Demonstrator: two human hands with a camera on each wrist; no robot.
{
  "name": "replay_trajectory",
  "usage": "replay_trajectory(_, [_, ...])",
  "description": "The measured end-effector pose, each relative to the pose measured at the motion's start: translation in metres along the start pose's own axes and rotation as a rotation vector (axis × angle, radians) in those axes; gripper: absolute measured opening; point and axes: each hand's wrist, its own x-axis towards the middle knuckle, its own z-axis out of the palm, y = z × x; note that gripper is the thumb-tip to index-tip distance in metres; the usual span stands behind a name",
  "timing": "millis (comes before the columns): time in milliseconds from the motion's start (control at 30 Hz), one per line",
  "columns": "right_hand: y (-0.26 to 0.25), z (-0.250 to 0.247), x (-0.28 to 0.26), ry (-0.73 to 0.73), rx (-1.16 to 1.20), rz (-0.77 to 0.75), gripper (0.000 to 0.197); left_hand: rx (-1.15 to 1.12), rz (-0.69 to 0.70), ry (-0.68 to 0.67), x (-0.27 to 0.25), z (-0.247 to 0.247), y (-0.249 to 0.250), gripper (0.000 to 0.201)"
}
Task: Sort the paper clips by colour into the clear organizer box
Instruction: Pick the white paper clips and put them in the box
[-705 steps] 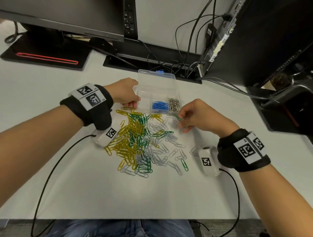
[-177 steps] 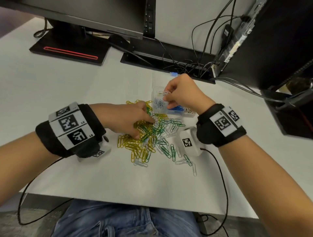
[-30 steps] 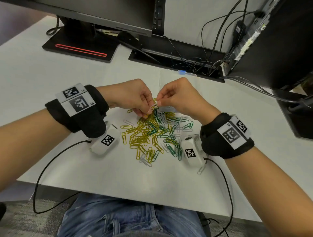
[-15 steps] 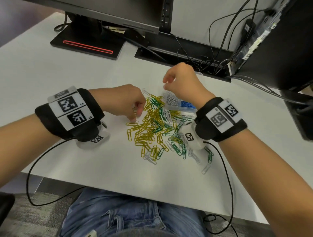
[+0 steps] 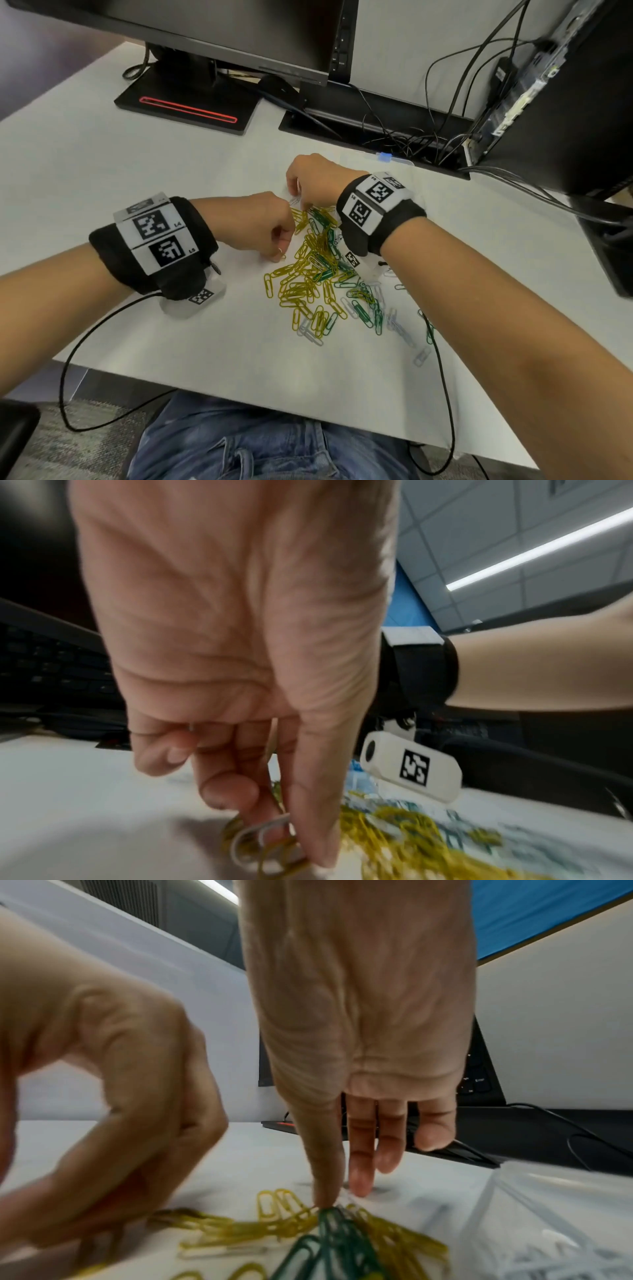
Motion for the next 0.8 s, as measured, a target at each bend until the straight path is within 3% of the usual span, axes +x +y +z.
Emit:
replay_trajectory(133, [0.002,0.000,0.004,0.002,0.013,0.016,0.008,-0.183,-0.040,0.062,0.000,-0.013,-0.003,0.006])
replay_trajectory(267, [0.007,0.002,0.004,-0.068,-0.024,0.042,0.027,-0.355,-0.105,0.104,0.001,-0.016,-0.007,0.009])
replay_trajectory(367, [0.012,-0.001,-0.001,-0.062,0.020,0.036,0.026,-0.510,-0.117,0.109,0.003,-0.014,-0.008,0.008])
replay_trajectory(533, [0.027,-0.014,-0.018,0.071,0.343,0.063,0.005,-0.540,-0.132,0.137,0.007,-0.012,-0.008,0.007])
replay_trajectory(667, [0.039,-0.028,-0.039,0.218,0.493,0.119,0.008,-0.470,-0.131,0.202,0.012,-0.015,-0.009,0.009])
replay_trajectory(800, [0.053,-0.030,-0.061,0.311,0.625,0.223,0.010,-0.549,-0.112,0.302,0.019,-0.023,-0.003,0.002])
